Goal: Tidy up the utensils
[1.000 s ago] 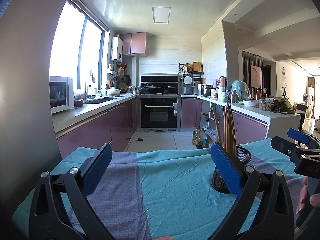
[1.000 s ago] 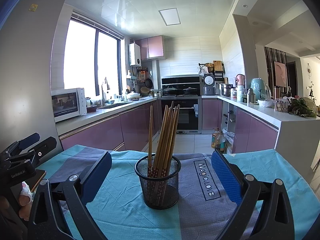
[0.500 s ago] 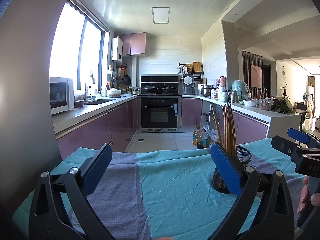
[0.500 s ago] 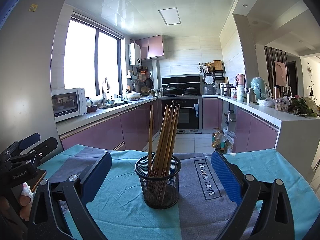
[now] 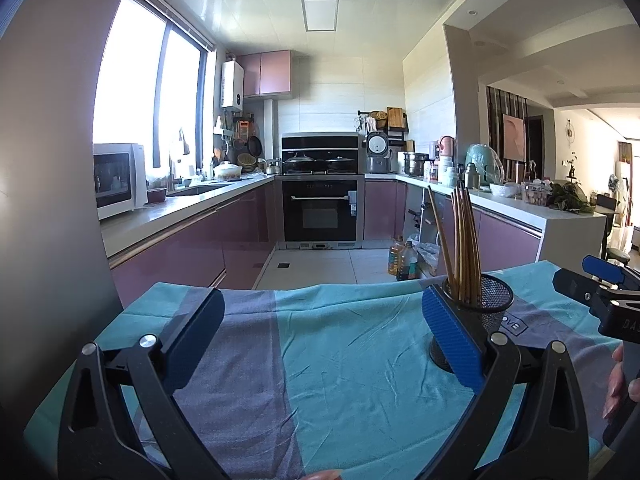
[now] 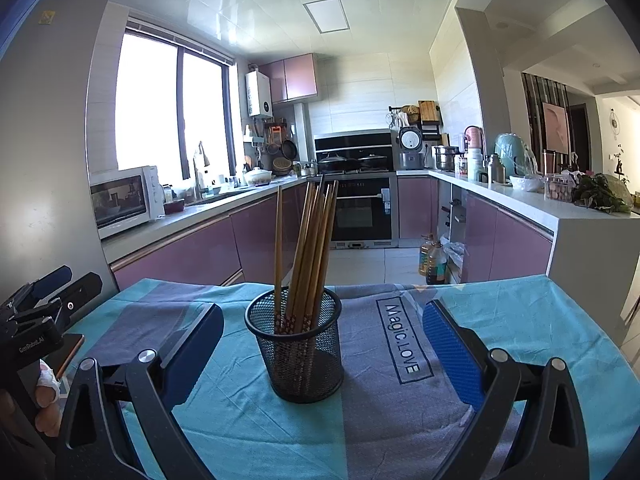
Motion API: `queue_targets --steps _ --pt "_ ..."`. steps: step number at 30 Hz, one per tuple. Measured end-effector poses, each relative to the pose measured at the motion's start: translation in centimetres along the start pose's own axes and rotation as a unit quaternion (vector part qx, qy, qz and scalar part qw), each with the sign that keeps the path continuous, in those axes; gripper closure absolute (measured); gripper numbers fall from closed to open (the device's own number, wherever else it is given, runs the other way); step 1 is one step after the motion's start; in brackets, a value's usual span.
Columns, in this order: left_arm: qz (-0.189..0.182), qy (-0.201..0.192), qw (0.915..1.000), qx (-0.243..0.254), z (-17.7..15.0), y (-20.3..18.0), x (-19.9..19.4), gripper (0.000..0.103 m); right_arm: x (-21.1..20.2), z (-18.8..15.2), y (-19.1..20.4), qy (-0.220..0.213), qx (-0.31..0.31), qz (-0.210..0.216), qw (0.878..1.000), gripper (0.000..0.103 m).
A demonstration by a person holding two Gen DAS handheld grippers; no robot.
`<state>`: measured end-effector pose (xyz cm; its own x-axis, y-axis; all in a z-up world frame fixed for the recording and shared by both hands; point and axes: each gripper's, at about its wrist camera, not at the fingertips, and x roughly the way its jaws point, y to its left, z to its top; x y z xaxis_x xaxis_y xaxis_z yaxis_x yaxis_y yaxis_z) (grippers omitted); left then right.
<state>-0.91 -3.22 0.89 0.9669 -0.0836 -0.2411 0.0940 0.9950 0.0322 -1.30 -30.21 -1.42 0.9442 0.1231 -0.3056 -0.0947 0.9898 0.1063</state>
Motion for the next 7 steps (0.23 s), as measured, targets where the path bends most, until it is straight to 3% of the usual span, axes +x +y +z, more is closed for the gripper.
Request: queue_targets --steps 4,7 --pt "-0.001 0.038 0.9993 -0.002 -0.6 0.3 1.6 0.006 1.5 -0.5 -1.8 0.039 0.011 -0.010 0.999 0.007" --pt "-0.002 0.076 0.9971 -0.008 -1.1 1.1 3.4 0.006 4.6 -1.5 -4.7 0.120 0.018 -0.054 0.991 0.007"
